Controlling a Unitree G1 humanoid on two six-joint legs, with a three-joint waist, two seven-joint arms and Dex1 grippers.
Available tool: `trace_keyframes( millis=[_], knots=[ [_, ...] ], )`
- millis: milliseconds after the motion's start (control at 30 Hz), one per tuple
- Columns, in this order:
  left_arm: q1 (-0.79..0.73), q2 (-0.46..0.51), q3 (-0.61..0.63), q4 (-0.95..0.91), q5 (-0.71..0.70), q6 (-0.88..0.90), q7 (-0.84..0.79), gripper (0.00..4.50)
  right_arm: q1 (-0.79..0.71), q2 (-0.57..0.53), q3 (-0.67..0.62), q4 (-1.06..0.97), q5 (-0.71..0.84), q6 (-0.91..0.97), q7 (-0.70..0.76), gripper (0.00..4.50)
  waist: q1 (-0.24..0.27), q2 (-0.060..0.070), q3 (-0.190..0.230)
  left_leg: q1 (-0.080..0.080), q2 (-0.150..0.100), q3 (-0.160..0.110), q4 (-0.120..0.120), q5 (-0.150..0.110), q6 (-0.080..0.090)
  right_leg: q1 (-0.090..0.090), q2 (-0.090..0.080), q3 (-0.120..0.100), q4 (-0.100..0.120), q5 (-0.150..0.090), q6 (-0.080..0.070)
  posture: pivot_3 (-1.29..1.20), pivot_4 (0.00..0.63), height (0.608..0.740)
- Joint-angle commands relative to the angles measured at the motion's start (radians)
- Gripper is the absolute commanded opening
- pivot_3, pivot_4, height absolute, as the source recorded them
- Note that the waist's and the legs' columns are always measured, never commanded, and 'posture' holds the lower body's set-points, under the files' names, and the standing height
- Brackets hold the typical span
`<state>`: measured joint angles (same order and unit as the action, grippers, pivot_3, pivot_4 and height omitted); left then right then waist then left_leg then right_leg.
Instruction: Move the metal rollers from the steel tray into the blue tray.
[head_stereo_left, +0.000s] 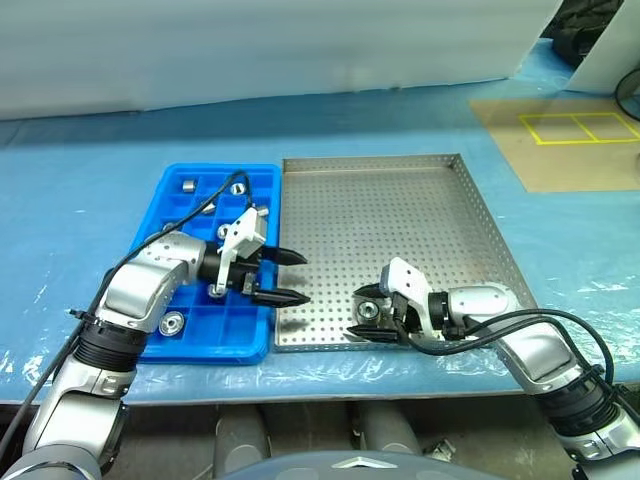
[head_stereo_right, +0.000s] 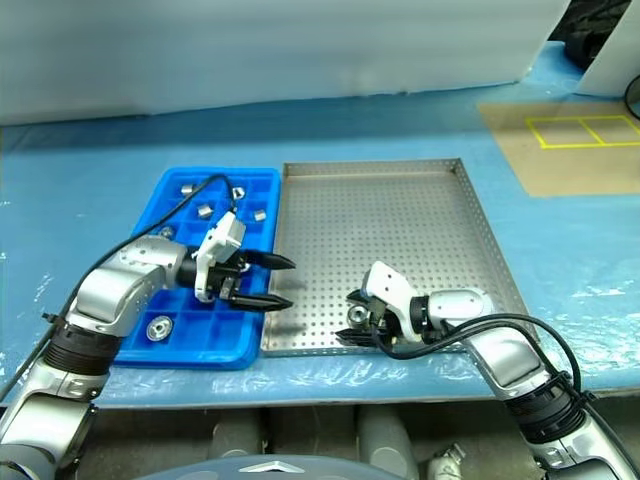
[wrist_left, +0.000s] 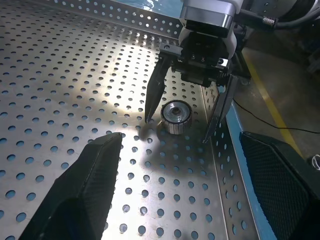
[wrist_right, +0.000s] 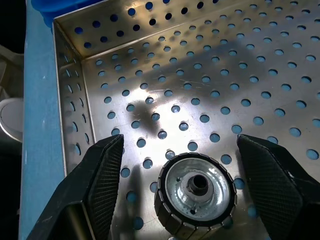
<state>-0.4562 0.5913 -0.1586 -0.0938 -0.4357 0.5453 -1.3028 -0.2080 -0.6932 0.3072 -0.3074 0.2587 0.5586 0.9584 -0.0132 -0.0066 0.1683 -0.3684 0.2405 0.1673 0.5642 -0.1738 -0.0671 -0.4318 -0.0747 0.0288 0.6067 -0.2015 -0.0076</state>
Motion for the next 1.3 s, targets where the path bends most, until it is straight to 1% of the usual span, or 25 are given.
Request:
trace_keyframes(
  millis=[33, 67, 100, 200, 267, 333, 433, 533, 633, 733, 833, 900, 967, 1033, 1133, 1233, 1300],
  knots=[
    [-0.005, 0.013, 0.021, -0.033, -0.019, -0.004, 0.012, 4.0, -0.012, 0.006, 0.012, 0.039, -0.019, -0.037, 0.015, 3.7, 0.001, 0.0, 0.0, 0.0, 0.0, 0.0, 0.0, 0.0, 0.0, 0.0, 0.0, 0.0, 0.0, 0.0, 0.0, -0.27, 0.15, 0.74],
    [-0.004, 0.014, 0.02, -0.036, -0.021, -0.004, 0.015, 4.0, -0.015, 0.005, 0.01, 0.049, -0.02, -0.044, 0.022, 3.7, 0.001, 0.0, 0.0, 0.0, 0.0, 0.0, 0.0, 0.0, 0.0, 0.0, 0.0, 0.0, 0.0, 0.0, 0.0, -0.27, 0.15, 0.74],
    [-0.003, 0.015, 0.02, -0.038, -0.022, -0.003, 0.016, 4.0, -0.017, 0.004, 0.007, 0.054, -0.017, -0.049, 0.027, 3.54, 0.001, 0.0, 0.0, 0.0, 0.0, 0.0, 0.0, 0.0, 0.0, 0.0, 0.0, 0.0, 0.0, 0.0, 0.0, -0.27, 0.15, 0.74],
    [-0.003, 0.019, 0.017, -0.036, -0.021, -0.008, 0.02, 4.0, -0.017, 0.003, 0.003, 0.07, -0.025, -0.067, 0.031, 2.78, 0.001, 0.0, 0.0, 0.0, 0.0, 0.0, 0.0, 0.0, 0.0, 0.0, 0.0, 0.0, 0.0, 0.0, 0.0, -0.26, 0.15, 0.74],
    [-0.005, 0.02, 0.016, -0.032, -0.02, -0.01, 0.022, 4.0, -0.022, 0.01, 0.002, 0.093, -0.047, -0.084, 0.013, 2.07, 0.001, 0.0, 0.0, 0.0, 0.0, 0.0, 0.0, 0.0, 0.0, 0.0, 0.0, 0.0, 0.0, 0.0, 0.0, -0.27, 0.15, 0.74],
    [-0.008, 0.021, 0.014, -0.028, -0.02, -0.013, 0.022, 4.0, -0.018, 0.002, -0.008, 0.077, -0.019, -0.079, 0.046, 1.7, 0.001, 0.0, 0.0, 0.0, 0.0, 0.0, 0.0, 0.0, 0.0, 0.0, 0.0, 0.0, 0.0, 0.0, 0.0, -0.27, 0.15, 0.74],
    [-0.012, 0.019, 0.01, -0.017, -0.015, -0.021, 0.02, 4.0, -0.031, 0.024, -0.015, 0.093, -0.046, -0.08, 0.001, 1.7, 0.001, 0.0, 0.0, 0.0, 0.0, 0.0, 0.001, 0.0, 0.0, 0.0, 0.0, 0.0, 0.001, 0.0, 0.0, -0.28, 0.15, 0.74],
    [-0.018, 0.016, 0.002, -0.005, -0.006, -0.034, 0.017, 4.0, -0.021, 0.012, -0.017, 0.073, -0.031, -0.083, 0.029, 1.7, 0.001, 0.0, 0.0, 0.0, 0.0, 0.0, 0.001, 0.0, 0.0, 0.0, 0.0, 0.0, 0.001, 0.0, 0.0, -0.28, 0.15, 0.74],
    [-0.029, 0.016, 0.003, 0.005, -0.007, -0.038, 0.014, 4.0, -0.039, 0.025, -0.027, 0.076, -0.04, -0.063, -0.001, 1.7, 0.001, 0.0, 0.0, 0.0, 0.0, 0.0, 0.0, 0.0, 0.0, 0.0, 0.0, 0.0, 0.001, 0.0, 0.0, -0.28, 0.15, 0.74],
    [-0.04, 0.03, 0.021, 0.007, -0.023, -0.023, 0.007, 4.0, -0.082, 0.021, -0.065, -0.002, 0.053, 0.03, 0.035, 1.7, 0.0, 0.0, 0.0, 0.0, 0.0, 0.0, 0.001, 0.0, 0.0, 0.0, 0.0, 0.0, 0.001, 0.0, 0.0, -0.27, 0.15, 0.74],
    [-0.031, 0.072, 0.041, 0.008, -0.026, -0.025, -0.009, 4.0, -0.16, 0.043, -0.119, -0.026, 0.141, 0.122, 0.041, 1.7, -0.004, 0.0, 0.0, 0.0, 0.0, 0.0, 0.0, 0.001, -0.001, -0.001, 0.001, 0.0, 0.002, 0.0, 0.0, -0.25, 0.15, 0.74],
    [-0.035, 0.088, 0.05, 0.029, -0.02, -0.038, -0.005, 4.0, -0.203, 0.058, -0.127, -0.022, 0.176, 0.16, 0.045, 1.7, 0.001, 0.0, 0.0, 0.001, 0.0, 0.0, 0.0, 0.001, -0.002, -0.002, 0.001, 0.0, 0.004, 0.0, 0.0, -0.23, 0.15, 0.74],
    [-0.038, 0.107, 0.071, 0.04, -0.017, -0.044, 0.006, 4.0, -0.24, 0.066, -0.099, -0.005, 0.174, 0.148, 0.071, 1.7, 0.004, 0.0, 0.0, 0.001, 0.001, 0.0, 0.0, 0.002, -0.003, -0.002, 0.001, 0.0, 0.004, 0.0, 0.0, -0.2, 0.15, 0.74],
    [-0.048, 0.132, 0.098, 0.064, 0.003, -0.06, 0.027, 4.0, -0.295, 0.103, -0.06, 0.046, 0.155, 0.121, 0.087, 1.7, 0.009, 0.0, 0.0, 0.0, 0.001, 0.0, 0.0, 0.002, -0.004, -0.002, 0.001, 0.0, 0.004, 0.0, 0.0, -0.16, 0.15, 0.74],
    [-0.039, 0.176, 0.14, 0.064, 0.0, -0.057, 0.042, 4.0, -0.38, 0.19, -0.013, 0.154, 0.126, 0.082, 0.095, 1.7, 0.009, 0.0, 0.0, 0.0, 0.0, 0.0, 0.0, 0.004, -0.006, -0.003, 0.001, -0.001, 0.004, 0.0, 0.0, -0.11, 0.15, 0.74],
    [0.034, 0.248, 0.201, -0.012, -0.037, -0.015, 0.032, 4.0, -0.468, 0.293, 0.052, 0.286, 0.081, 0.001, 0.123, 1.7, 0.01, 0.0, 0.0, -0.001, 0.001, 0.0, 0.0, 0.005, -0.008, -0.006, 0.001, -0.002, 0.007, 0.0, 0.0, -0.04, 0.15, 0.74],
    [0.078, 0.284, 0.226, -0.05, -0.056, 0.003, 0.026, 4.0, -0.506, 0.34, 0.078, 0.347, 0.067, -0.038, 0.151, 1.7, 0.016, -0.001, 0.0, -0.002, 0.001, -0.001, -0.002, 0.005, -0.009, -0.007, 0.001, -0.002, 0.007, 0.0, -0.001, 0.0, 0.15, 0.74]
  ],
)
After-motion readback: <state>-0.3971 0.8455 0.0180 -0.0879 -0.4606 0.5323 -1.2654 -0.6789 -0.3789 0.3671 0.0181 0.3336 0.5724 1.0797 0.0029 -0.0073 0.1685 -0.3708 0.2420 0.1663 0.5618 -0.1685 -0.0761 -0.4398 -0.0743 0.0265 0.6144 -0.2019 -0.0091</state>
